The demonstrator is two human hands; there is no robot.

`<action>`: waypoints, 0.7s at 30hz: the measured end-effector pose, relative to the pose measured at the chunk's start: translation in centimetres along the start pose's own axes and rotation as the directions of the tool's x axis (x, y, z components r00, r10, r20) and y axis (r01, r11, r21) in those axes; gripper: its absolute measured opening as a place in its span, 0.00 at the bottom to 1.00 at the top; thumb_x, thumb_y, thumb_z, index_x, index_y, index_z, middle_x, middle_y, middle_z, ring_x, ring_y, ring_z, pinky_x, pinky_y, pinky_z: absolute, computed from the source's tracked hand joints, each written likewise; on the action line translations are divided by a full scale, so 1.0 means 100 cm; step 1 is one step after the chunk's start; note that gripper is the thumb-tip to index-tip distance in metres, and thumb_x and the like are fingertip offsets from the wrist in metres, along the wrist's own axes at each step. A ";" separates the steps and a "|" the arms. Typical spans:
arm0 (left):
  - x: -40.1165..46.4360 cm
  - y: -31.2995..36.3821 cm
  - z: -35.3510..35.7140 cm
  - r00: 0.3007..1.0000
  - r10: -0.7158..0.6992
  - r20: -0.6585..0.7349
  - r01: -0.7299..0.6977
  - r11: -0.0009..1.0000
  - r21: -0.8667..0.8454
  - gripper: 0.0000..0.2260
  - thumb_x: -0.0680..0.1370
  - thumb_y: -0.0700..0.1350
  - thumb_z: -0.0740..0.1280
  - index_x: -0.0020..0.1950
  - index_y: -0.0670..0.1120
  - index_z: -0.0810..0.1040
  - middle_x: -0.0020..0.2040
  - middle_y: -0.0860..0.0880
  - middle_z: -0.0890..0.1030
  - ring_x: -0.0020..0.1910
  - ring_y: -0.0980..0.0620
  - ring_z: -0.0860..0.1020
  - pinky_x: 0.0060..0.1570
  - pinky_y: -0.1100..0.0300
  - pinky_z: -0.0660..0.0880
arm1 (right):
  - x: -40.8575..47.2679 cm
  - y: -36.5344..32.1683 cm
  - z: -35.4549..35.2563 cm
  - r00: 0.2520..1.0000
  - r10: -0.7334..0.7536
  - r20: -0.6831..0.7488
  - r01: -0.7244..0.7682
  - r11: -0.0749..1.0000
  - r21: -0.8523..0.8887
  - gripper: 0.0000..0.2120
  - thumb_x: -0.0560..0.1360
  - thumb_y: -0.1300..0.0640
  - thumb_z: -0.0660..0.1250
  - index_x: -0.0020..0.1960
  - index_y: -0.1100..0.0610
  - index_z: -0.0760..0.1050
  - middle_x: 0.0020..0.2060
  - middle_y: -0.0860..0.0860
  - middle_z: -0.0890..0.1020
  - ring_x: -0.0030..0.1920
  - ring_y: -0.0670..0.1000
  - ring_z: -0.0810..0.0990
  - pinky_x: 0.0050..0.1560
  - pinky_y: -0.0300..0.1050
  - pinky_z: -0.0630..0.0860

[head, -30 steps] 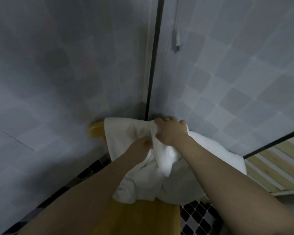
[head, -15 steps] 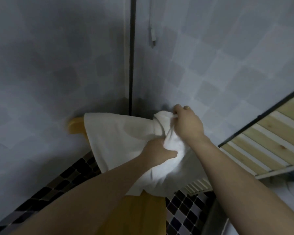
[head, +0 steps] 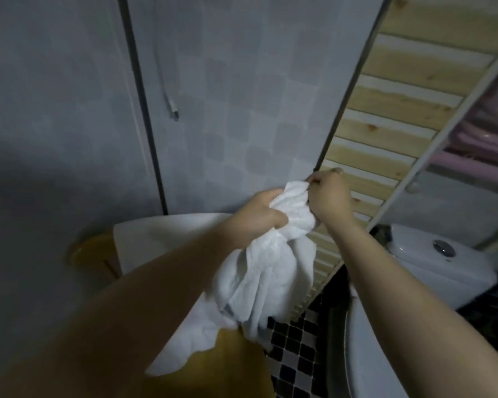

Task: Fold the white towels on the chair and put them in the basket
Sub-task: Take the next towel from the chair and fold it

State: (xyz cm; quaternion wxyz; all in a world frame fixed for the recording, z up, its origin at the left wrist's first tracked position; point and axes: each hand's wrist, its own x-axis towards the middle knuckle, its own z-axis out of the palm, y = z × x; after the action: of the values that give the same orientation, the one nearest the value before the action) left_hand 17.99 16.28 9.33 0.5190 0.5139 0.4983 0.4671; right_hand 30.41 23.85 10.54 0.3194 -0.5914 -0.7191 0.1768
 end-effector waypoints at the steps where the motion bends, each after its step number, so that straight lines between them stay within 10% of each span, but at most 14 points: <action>1: -0.006 0.011 0.002 1.000 0.027 0.007 -0.026 0.999 -0.044 0.29 0.59 0.30 0.61 0.61 0.37 0.74 0.45 0.48 0.81 0.40 0.58 0.80 0.39 0.70 0.75 | -0.005 -0.009 -0.014 0.999 0.022 -0.047 -0.017 0.995 0.102 0.14 0.72 0.68 0.55 0.45 0.65 0.80 0.46 0.60 0.79 0.41 0.55 0.76 0.40 0.40 0.67; 6: -0.045 0.059 -0.004 0.980 0.190 0.053 -0.182 0.976 -0.121 0.23 0.55 0.31 0.58 0.46 0.42 0.78 0.31 0.55 0.80 0.31 0.59 0.78 0.31 0.70 0.73 | -0.048 -0.058 -0.070 1.000 0.013 -0.016 -0.005 0.910 0.415 0.15 0.74 0.68 0.55 0.35 0.61 0.77 0.29 0.53 0.77 0.29 0.47 0.74 0.29 0.36 0.68; 11: -0.098 0.086 -0.042 0.961 0.264 -0.079 -0.276 0.928 -0.249 0.19 0.56 0.31 0.56 0.42 0.40 0.77 0.33 0.47 0.80 0.33 0.51 0.78 0.33 0.64 0.74 | -0.097 -0.084 -0.093 0.966 -0.172 0.193 0.038 0.833 0.553 0.19 0.71 0.75 0.53 0.48 0.61 0.78 0.44 0.56 0.80 0.39 0.45 0.77 0.36 0.34 0.73; 16: -0.154 0.104 -0.060 0.946 0.313 -0.081 -0.321 0.882 -0.344 0.17 0.57 0.31 0.55 0.31 0.43 0.81 0.27 0.48 0.78 0.27 0.52 0.77 0.31 0.63 0.75 | -0.136 -0.071 -0.042 0.750 -0.174 0.638 0.132 0.985 0.114 0.28 0.71 0.66 0.67 0.68 0.53 0.64 0.57 0.44 0.75 0.57 0.45 0.74 0.52 0.32 0.74; 21: -0.197 0.108 -0.087 0.954 0.298 -0.039 -0.290 0.876 -0.385 0.13 0.56 0.34 0.56 0.28 0.42 0.81 0.25 0.47 0.77 0.26 0.50 0.77 0.31 0.63 0.74 | -0.148 -0.077 0.005 0.987 -0.063 0.149 0.051 0.995 0.082 0.10 0.76 0.56 0.62 0.56 0.56 0.75 0.57 0.59 0.80 0.55 0.55 0.77 0.57 0.57 0.75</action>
State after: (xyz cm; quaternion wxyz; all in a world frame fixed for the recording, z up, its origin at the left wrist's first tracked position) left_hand 8.24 -2.43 21.10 0.5385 0.4760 0.3070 0.6239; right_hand 25.86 7.82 11.31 0.2918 -0.5424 -0.7504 0.2398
